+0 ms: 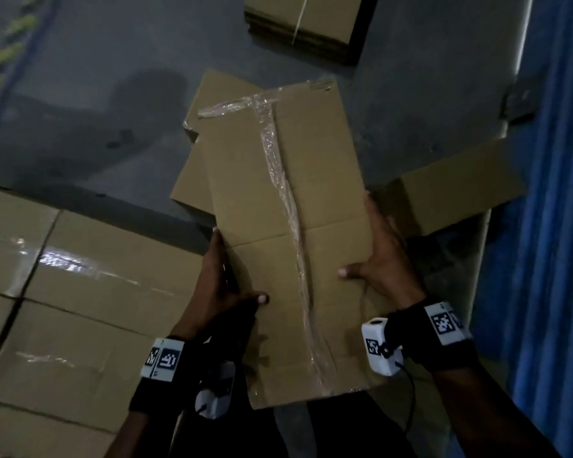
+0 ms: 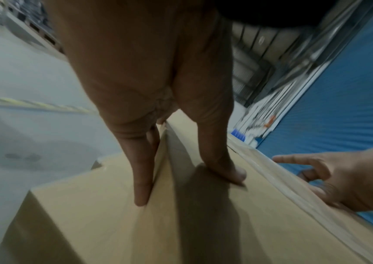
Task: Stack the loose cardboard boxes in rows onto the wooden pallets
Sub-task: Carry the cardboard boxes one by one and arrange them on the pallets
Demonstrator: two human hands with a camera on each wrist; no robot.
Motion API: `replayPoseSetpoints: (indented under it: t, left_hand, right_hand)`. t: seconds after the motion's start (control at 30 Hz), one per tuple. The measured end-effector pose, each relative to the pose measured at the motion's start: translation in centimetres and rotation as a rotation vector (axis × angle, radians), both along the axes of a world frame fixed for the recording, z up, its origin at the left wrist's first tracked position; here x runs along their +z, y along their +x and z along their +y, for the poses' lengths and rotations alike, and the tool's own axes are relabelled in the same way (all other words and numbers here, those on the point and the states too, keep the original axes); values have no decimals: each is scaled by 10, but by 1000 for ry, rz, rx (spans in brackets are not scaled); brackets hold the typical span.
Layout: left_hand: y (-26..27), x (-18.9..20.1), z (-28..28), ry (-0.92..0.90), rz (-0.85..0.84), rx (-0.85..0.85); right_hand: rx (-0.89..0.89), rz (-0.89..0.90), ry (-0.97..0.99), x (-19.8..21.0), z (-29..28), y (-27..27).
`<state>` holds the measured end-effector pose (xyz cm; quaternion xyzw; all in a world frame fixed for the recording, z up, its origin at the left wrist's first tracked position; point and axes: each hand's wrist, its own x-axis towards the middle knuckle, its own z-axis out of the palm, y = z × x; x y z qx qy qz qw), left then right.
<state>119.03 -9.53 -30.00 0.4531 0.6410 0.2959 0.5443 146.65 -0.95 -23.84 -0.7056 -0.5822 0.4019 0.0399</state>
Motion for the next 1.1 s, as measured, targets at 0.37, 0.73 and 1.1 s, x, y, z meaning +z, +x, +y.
replayPoseSetpoints:
  t: [0.37, 0.73, 1.1]
  left_hand:
    - [-32, 179, -111, 259, 16, 176]
    - [-29, 254, -217, 418, 165, 593]
    - [67, 240, -383, 189, 319, 1142]
  right_hand:
    - [174, 13, 326, 196, -86, -35]
    - [558, 203, 416, 257, -104, -92]
    - [1221, 328, 285, 257, -183, -140]
